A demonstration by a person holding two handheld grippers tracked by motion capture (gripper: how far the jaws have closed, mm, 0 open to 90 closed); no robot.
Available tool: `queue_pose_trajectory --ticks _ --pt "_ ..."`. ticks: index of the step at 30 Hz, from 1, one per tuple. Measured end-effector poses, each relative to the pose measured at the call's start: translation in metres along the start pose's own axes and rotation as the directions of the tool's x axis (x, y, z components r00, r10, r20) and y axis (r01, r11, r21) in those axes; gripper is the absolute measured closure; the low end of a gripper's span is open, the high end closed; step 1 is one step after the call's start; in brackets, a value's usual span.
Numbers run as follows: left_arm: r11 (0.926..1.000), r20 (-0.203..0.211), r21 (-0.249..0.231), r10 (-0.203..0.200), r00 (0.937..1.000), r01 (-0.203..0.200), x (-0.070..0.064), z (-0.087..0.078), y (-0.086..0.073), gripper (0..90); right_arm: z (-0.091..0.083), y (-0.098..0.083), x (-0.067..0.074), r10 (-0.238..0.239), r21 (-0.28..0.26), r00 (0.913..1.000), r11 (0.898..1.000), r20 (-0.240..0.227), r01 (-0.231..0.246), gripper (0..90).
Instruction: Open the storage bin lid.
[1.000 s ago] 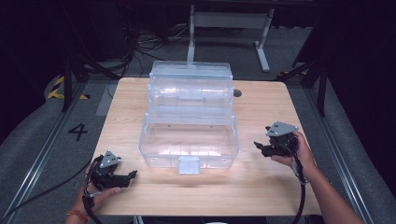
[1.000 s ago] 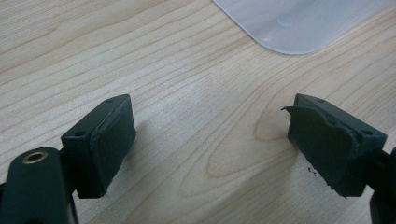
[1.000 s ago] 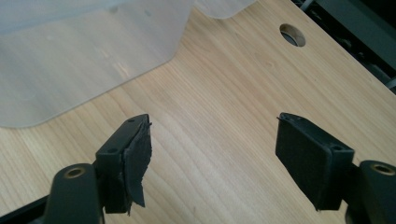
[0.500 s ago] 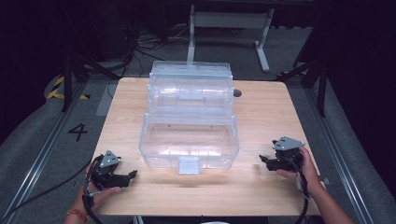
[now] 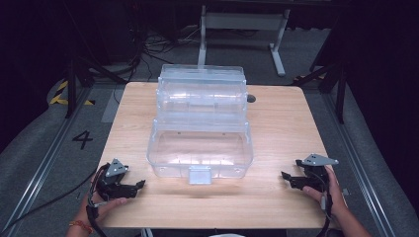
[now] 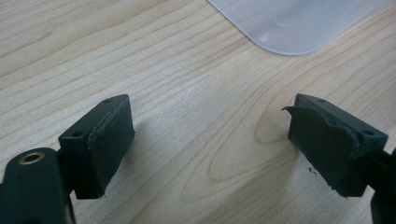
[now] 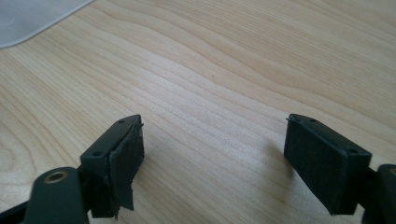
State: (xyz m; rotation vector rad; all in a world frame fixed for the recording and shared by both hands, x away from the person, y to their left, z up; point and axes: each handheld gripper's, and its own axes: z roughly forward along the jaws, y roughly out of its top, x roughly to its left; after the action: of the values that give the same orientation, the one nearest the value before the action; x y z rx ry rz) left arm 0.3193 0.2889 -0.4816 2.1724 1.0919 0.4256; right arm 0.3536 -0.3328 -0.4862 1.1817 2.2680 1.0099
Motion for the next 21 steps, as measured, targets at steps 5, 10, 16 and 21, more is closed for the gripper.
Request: queue_pose_trajectory --ticks 5,10,16,21 --pt "1.0 -0.001 0.003 -0.004 1.0 0.004 -0.0004 0.0 0.0002 14.7 0.0006 0.0002 -0.0016 0.014 0.007 0.9999 1.0 -0.007 -0.014 19.1" --pt "1.0 0.001 0.003 -0.001 1.0 0.001 0.0 0.0001 0.0003 14.6 0.0005 0.0001 -0.0017 0.014 0.007 0.9999 1.0 -0.008 -0.014 18.6" --pt "1.0 0.004 -0.003 -0.004 1.0 0.004 0.0006 0.001 0.0008 14.6 0.0008 0.0003 -0.0026 0.011 0.01 0.9999 1.0 -0.012 -0.011 17.5" --pt "1.0 0.005 0.0 -0.003 1.0 0.003 0.0005 0.0009 0.0009 14.6 0.001 0.0004 -0.0029 0.01 0.011 0.9999 1.0 -0.013 -0.01 17.3"
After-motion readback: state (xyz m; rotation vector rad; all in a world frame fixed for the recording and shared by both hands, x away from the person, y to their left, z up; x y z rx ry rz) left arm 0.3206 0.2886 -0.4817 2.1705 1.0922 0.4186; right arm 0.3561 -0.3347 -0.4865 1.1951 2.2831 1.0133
